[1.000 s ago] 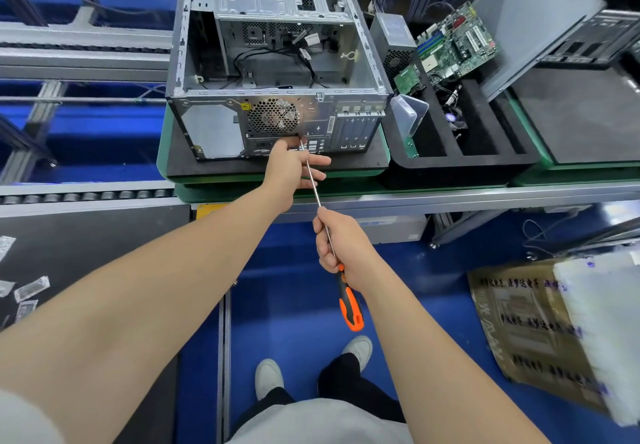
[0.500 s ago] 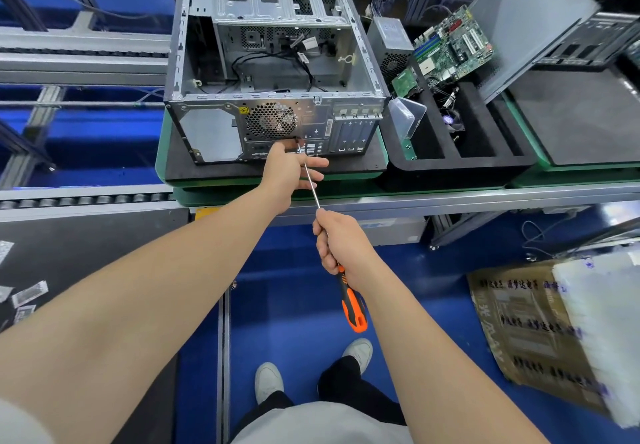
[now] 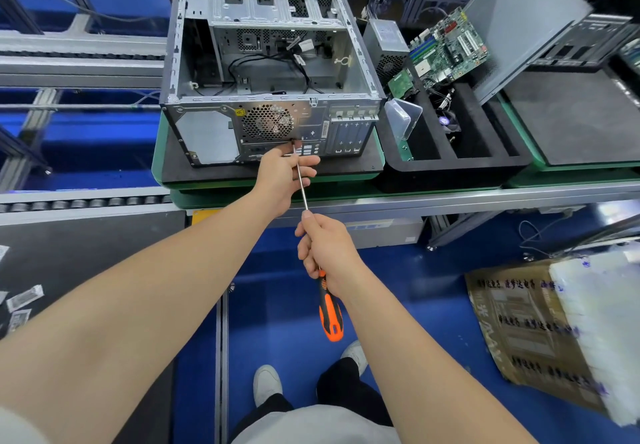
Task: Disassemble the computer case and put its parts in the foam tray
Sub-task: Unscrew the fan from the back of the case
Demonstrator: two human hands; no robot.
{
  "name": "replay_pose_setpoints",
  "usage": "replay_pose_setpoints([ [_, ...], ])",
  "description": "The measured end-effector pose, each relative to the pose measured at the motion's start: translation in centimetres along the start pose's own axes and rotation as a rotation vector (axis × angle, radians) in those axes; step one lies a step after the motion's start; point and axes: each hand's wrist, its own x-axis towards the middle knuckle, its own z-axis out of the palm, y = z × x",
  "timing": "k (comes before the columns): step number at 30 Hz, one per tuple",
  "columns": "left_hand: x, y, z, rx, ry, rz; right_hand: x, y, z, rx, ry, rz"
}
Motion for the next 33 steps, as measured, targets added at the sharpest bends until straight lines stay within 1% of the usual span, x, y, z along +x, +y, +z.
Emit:
replay_pose_setpoints([
  [1,0.0,-0.1,0.1,-0.037,-0.001,-0.006,0.0,0.1,0.1,-0.085,0.055,-0.044],
  [3,-0.1,-0.1,0.2,-0.113,0.010,-0.019,0.0,-0.1,0.1,-0.086,0.057,-0.060],
  [4,-0.2,-0.1,0.3,-0.141,0.017,-0.025,0.0,-0.3,-0.1,-0.027,0.018,-0.027],
  [7,-0.2,0.2,0.6,-0.148,0.038,-0.034,0.0,-0.7,-0.9,0.285,-0.171,0.085],
  [8,-0.1,0.2,0.8,-0.137,0.053,-0.036,0.0,-0.8,-1.3,0.354,-0.220,0.092],
  [10,-0.2,0.4,1.0,-0.119,0.071,-0.034,0.1,-0.9,-1.8,0.416,-0.272,0.093],
  [12,-0.2,0.4,1.2,-0.112,0.075,-0.026,0.0,-1.1,-2.0,0.340,-0.240,0.088],
  [15,-0.4,0.0,1.3,-0.087,0.081,-0.007,0.2,-0.9,-1.7,0.045,-0.060,0.013],
  [16,-0.4,-0.1,1.3,-0.088,0.081,-0.002,0.2,-0.8,-1.6,0.014,-0.031,-0.001],
  [17,-0.4,-0.1,1.3,-0.101,0.078,-0.001,0.3,-0.7,-1.6,0.056,-0.039,0.005],
  [18,-0.4,0.0,1.4,-0.116,0.075,-0.008,0.3,-0.7,-1.6,0.171,-0.089,0.030],
  [20,-0.4,0.5,1.4,-0.128,0.063,-0.045,0.3,-0.8,-1.7,0.453,-0.243,0.091],
  [21,-0.3,0.8,1.3,-0.111,0.053,-0.074,0.3,-0.8,-1.6,0.523,-0.286,0.106],
  [22,-0.2,1.1,1.0,-0.088,0.044,-0.106,0.4,-0.8,-1.5,0.524,-0.290,0.106],
  [24,0.0,1.4,0.6,-0.113,0.007,-0.152,0.4,-0.6,-1.0,0.420,-0.246,0.070],
  [25,0.0,1.5,0.5,-0.157,-0.010,-0.165,0.3,-0.5,-0.8,0.413,-0.243,0.058],
  [26,0.1,1.6,0.5,-0.198,-0.018,-0.175,0.3,-0.4,-0.7,0.458,-0.266,0.056],
  [28,0.0,1.8,0.6,-0.263,-0.026,-0.189,0.0,-0.1,-0.6,0.628,-0.371,0.082],
  [30,-0.2,1.8,0.8,-0.292,-0.034,-0.193,-0.4,0.6,-0.9,0.828,-0.514,0.154],
  [32,-0.4,2.1,0.8,-0.230,-0.037,-0.174,-0.7,1.2,-1.0,1.001,-0.657,0.191],
  [33,-0.6,2.2,0.8,-0.147,-0.041,-0.155,-0.8,1.4,-1.1,1.048,-0.687,0.187],
])
